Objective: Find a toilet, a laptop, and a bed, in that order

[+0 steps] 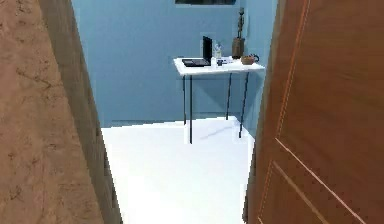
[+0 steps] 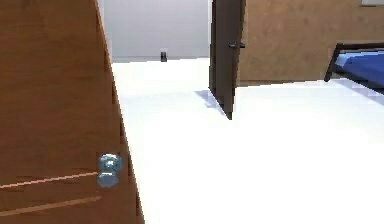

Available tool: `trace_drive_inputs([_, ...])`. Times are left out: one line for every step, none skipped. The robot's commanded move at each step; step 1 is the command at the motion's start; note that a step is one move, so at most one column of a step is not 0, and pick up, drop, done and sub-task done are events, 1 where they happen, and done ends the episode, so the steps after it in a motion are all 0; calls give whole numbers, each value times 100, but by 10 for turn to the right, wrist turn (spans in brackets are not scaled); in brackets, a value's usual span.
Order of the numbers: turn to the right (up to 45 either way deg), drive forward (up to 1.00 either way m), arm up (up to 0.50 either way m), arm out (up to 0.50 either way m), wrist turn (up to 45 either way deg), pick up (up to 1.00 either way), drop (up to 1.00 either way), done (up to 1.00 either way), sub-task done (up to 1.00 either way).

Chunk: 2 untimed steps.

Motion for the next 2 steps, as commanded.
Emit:
trace_drive_inputs([0, 100, 0, 0, 0, 0, 0, 0, 0])
trace_drive_inputs([120, 0, 0, 0, 0, 0, 0, 0, 0])
